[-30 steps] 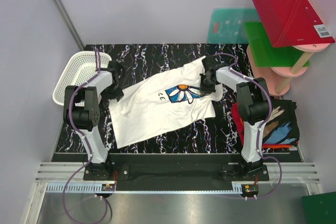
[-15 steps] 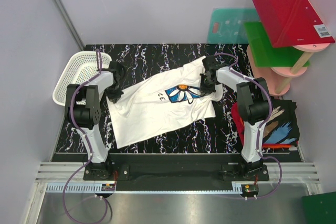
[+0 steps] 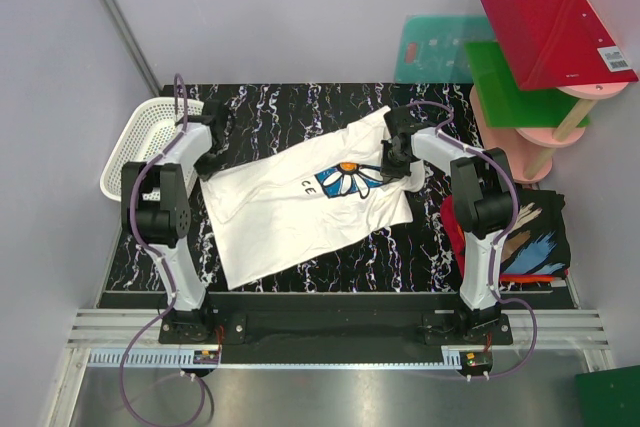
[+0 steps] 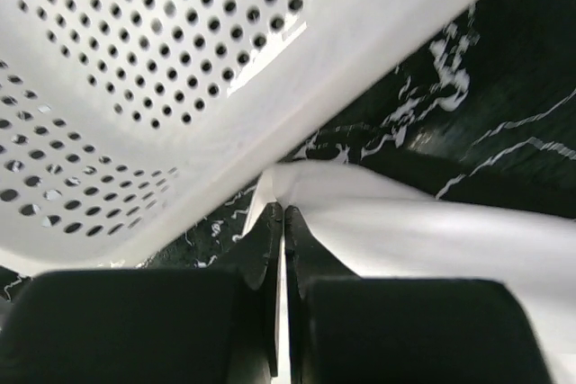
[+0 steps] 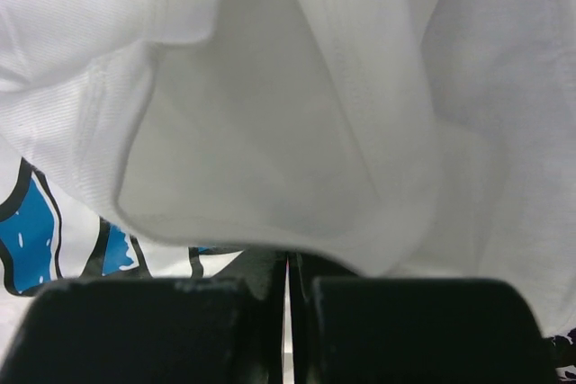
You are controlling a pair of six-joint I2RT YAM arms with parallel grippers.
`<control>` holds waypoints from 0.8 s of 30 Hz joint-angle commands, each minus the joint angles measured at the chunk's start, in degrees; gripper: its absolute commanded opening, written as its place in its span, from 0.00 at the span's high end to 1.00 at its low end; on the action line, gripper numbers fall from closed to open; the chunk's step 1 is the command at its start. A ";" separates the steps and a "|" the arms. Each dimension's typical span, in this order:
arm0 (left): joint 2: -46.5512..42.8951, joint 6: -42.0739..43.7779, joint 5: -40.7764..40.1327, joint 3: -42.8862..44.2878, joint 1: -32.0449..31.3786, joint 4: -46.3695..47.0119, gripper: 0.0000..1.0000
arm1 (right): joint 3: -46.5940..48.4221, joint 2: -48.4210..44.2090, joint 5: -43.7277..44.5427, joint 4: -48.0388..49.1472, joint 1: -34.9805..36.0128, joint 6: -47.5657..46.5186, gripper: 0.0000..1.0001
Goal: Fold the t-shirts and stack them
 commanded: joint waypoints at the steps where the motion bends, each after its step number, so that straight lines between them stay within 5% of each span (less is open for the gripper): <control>1: 3.33 -0.91 -6.09 6.85 0.96 -3.21 1.00 | -1.94 1.30 9.93 -3.98 -0.35 -0.19 1.00; 22: 18.45 -1.18 -9.87 24.43 3.33 -9.10 1.00 | -2.03 2.70 12.75 -4.68 -0.44 -0.45 1.00; 24: 18.19 -0.21 -7.26 25.04 3.33 -9.01 0.88 | -2.02 2.35 12.66 -4.59 -0.44 -0.54 1.00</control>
